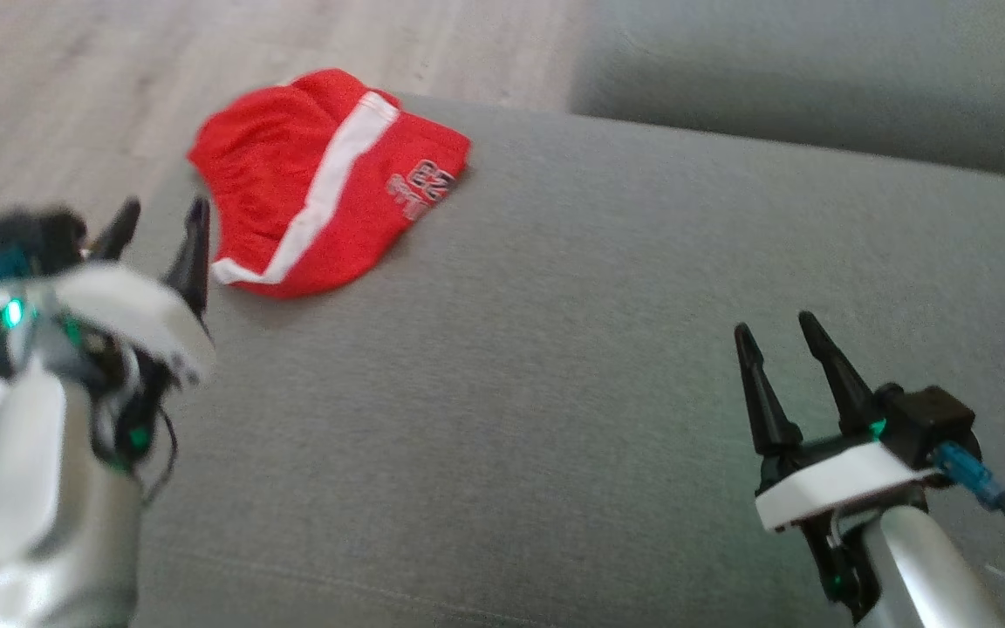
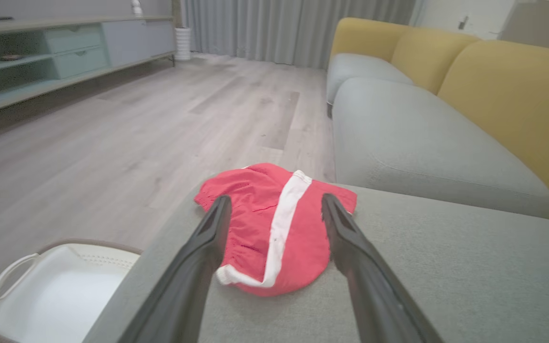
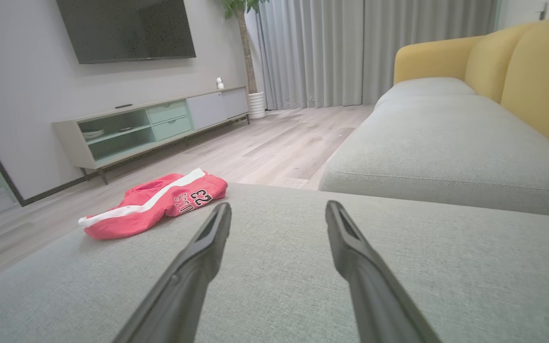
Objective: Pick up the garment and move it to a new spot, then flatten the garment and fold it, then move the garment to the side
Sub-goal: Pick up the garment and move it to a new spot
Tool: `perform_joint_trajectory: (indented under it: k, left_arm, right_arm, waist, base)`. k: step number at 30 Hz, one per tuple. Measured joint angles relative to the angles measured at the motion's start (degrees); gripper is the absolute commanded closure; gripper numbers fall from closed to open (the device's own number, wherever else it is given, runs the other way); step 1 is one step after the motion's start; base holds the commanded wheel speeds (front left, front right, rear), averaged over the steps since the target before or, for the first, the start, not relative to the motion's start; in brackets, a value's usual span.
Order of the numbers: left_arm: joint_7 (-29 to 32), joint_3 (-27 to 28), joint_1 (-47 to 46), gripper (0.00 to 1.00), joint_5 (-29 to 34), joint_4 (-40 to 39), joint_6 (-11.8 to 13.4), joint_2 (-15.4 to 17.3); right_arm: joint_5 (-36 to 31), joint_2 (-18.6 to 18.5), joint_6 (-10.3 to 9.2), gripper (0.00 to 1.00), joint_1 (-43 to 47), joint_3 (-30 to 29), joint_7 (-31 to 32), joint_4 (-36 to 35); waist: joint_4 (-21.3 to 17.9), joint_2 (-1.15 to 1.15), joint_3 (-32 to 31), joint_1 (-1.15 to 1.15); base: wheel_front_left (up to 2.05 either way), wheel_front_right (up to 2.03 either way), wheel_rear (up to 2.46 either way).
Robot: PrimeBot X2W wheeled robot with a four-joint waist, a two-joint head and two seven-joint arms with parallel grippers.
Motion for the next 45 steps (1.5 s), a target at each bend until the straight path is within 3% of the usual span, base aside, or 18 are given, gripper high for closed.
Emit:
perform_joint_trajectory:
  k: [8, 17, 23, 24, 27, 34, 45]
  left_arm:
    - [10.8, 2.0, -12.7, 0.00, -6.5, 20.7, -1.7, 4.5]
    - [11.1, -0.8, -16.7, 0.00, -6.8, 36.7, -2.3, 8.9]
    - [12.6, -2.9, -17.0, 0.00, -5.5, 43.4, -2.6, 10.5]
    - [12.7, -3.2, -17.7, 0.06, -5.3, 44.1, -2.7, 10.8]
    - [12.9, -4.7, -19.4, 1.00, -5.3, 45.6, -2.7, 10.8]
    - [9.2, -13.2, -19.5, 1.00, -5.3, 42.8, -2.7, 10.9]
    - [9.2, -36.3, -24.1, 1.00, -9.1, 26.4, -2.7, 13.7]
  right_arm:
    - [0.9, -1.9, 0.00, 0.00, -3.9, 2.0, 0.5, -1.2]
    - [2.6, -3.3, 0.00, 0.00, -7.2, 3.2, 0.5, -0.9]
    - [3.3, -3.5, 0.00, 0.00, -8.2, 3.5, 0.0, -0.1]
    - [3.3, -3.5, 0.00, 0.00, -8.2, 3.5, 0.0, 0.2]
    - [3.3, -3.5, 0.00, 0.00, -8.2, 3.4, -0.1, 1.0]
    - [3.3, -3.3, 0.00, 0.00, -8.0, 3.6, -0.4, 2.4]
    - [3.9, -2.2, 0.00, 0.00, -5.5, 2.9, -0.7, 4.7]
  waist:
    - [-7.5, 0.00, 5.2, 0.00]
    - [-15.8, 0.00, 11.0, 0.00]
    - [-18.4, 0.00, 12.6, 0.01]
    - [-18.6, 0.00, 12.7, 0.01]
    - [-18.3, 0.00, 12.0, 0.01]
    - [-17.1, 0.00, 9.2, 0.00]
    - [-17.6, 0.00, 1.4, 0.00]
  base:
    - [0.00, 0.00, 0.00]
    - [0.00, 0.00, 0.00]
    - [0.00, 0.00, 0.00]
    - [0.00, 0.00, 0.00]
    - [0.00, 0.00, 0.00]
    - [0.00, 0.00, 0.00]
    - [0.00, 0.00, 0.00]
